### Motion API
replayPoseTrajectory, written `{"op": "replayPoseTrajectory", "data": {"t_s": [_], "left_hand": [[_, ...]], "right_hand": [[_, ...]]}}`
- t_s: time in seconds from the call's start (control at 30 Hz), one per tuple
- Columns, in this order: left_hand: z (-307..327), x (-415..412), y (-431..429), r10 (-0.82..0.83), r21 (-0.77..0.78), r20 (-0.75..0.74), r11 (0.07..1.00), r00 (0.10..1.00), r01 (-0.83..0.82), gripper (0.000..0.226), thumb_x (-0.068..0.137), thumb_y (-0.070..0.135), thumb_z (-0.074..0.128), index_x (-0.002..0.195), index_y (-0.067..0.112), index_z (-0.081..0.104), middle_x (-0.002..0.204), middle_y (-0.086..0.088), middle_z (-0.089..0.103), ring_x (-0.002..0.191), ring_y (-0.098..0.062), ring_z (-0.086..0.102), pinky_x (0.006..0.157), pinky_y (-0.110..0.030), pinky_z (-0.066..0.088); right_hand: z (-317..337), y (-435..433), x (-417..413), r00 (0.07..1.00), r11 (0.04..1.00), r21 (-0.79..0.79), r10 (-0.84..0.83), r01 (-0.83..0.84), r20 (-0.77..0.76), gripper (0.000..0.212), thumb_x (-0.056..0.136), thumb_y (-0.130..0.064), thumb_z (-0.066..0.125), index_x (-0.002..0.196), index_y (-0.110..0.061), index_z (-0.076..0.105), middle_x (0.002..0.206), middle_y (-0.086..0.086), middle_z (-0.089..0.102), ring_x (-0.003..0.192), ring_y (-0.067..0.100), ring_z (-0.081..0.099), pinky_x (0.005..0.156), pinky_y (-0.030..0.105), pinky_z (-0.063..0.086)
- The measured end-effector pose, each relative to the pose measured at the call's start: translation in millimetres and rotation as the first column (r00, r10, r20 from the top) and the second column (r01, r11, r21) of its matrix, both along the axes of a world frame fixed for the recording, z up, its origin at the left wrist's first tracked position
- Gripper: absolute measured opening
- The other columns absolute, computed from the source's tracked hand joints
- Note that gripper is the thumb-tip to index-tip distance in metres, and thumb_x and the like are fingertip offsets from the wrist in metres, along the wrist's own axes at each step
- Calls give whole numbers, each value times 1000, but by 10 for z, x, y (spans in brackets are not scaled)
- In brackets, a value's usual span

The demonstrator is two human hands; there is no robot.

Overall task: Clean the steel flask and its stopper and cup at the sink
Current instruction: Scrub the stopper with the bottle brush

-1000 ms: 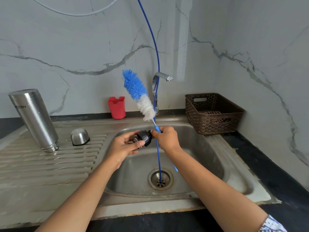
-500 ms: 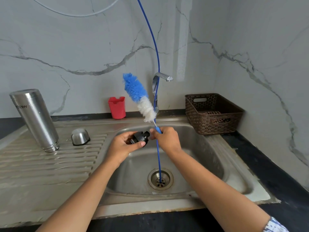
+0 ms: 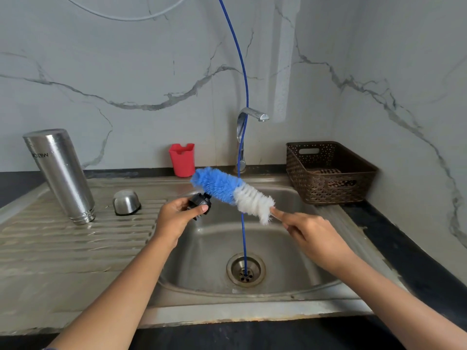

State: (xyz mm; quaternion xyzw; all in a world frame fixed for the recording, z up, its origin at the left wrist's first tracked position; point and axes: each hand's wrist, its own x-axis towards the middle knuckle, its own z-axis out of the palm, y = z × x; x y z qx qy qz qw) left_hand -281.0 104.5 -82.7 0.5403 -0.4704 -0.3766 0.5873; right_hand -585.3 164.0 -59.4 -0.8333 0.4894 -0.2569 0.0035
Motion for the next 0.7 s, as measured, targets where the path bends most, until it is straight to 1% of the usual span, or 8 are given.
{"op": "replayPoseTrajectory", "data": {"t_s": [0.1,0.2,0.33,0.43,0.5,0.53,0.6,0.7], "left_hand": [[-3,46,-20,17,9,-46,1000,999,-17,30,66,8,84,90,20,70,85,-1,74,77,-15,66,85,-32,51],[-22,67,-41,37,33,-73,999,997,-35,35,65,8,86,94,14,67,92,-7,72,83,-20,66,83,-31,51],[-5,2,-12,7,21,-19,1000,1000,-7,30,64,9,86,88,15,69,87,-8,73,73,-18,65,77,-28,52],[18,32,-8,40,12,-23,999,999,-40,29,63,11,87,87,14,69,83,-7,72,68,-16,63,71,-25,51],[10,59,-17,48,20,-39,999,998,-47,29,63,11,87,87,14,70,81,-6,72,68,-15,63,70,-25,50],[7,43,-17,39,22,-39,999,998,-38,29,63,9,86,86,15,70,78,-3,73,67,-14,63,71,-26,50],[8,-22,-28,25,27,-31,999,999,-24,27,63,10,87,84,16,70,73,0,73,66,-13,64,73,-27,51],[24,-47,-25,31,26,-36,999,999,-30,30,60,17,89,83,14,71,75,-3,73,69,-16,65,76,-29,52]], "right_hand": [[27,17,-69,1000,1000,-8,-17,17,11,46,94,-17,51,131,-43,52,104,-1,70,95,17,65,75,40,52],[25,83,-71,1000,1000,13,-16,16,-5,46,93,-16,53,130,-44,53,99,-4,70,93,17,64,74,37,51],[6,15,107,998,1000,3,-22,22,-56,49,93,-14,49,134,-42,49,86,0,62,84,25,62,66,35,45],[27,-15,144,994,998,55,-10,16,-110,51,94,-15,46,137,-42,45,89,-1,60,88,26,60,68,34,43],[76,16,53,992,994,106,31,-18,-119,52,93,-12,48,135,-41,48,90,-4,63,89,24,61,72,34,46],[99,4,-5,992,992,124,34,-20,-118,51,92,-11,49,133,-41,51,95,-5,66,92,23,63,75,35,48],[154,-75,-42,996,995,96,14,-5,-90,48,91,-12,51,129,-41,55,103,-5,69,96,23,64,79,38,50],[145,-95,143,994,998,55,-8,14,-107,48,93,-15,48,134,-42,50,97,0,66,92,26,62,76,38,49]]}}
